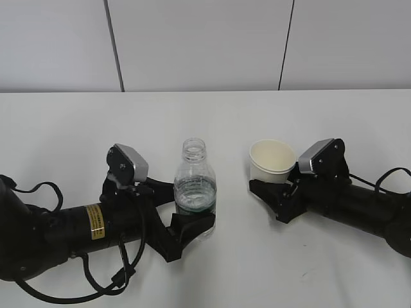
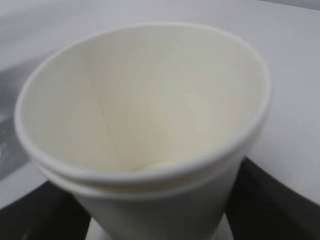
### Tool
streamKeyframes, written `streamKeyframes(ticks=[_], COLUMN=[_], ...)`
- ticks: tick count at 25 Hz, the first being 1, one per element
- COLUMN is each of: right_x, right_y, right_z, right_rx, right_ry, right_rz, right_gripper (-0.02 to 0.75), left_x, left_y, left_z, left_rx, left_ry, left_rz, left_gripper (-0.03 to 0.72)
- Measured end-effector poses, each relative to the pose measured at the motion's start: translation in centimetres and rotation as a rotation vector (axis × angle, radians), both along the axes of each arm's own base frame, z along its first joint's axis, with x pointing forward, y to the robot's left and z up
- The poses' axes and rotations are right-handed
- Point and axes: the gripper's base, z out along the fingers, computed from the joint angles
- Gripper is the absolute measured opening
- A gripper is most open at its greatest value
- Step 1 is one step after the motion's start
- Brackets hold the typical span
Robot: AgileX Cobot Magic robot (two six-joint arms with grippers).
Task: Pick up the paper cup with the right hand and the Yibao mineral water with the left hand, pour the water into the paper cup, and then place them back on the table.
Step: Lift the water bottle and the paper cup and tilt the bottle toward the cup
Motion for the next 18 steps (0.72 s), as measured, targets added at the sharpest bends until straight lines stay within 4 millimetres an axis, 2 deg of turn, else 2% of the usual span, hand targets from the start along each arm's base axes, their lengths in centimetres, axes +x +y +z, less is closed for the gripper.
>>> streamKeyframes(ticks=[12, 18], right_x=[0.0, 0.0], right_y=[0.0, 0.0], right_z=[0.0, 0.0], right_rx=[0.0, 0.0], right_ry=[0.0, 0.0], right_rz=[0.0, 0.0], right_gripper=[0.561, 0.561], left_x=[0.12, 0.33], left_y=[0.0, 0.11], left_z=[0.09, 0.19], left_rx=[-0.01, -0.01], left_ry=[-0.003, -0.001], left_rz=[0.014, 0.041], left_gripper=[0.454, 0.428])
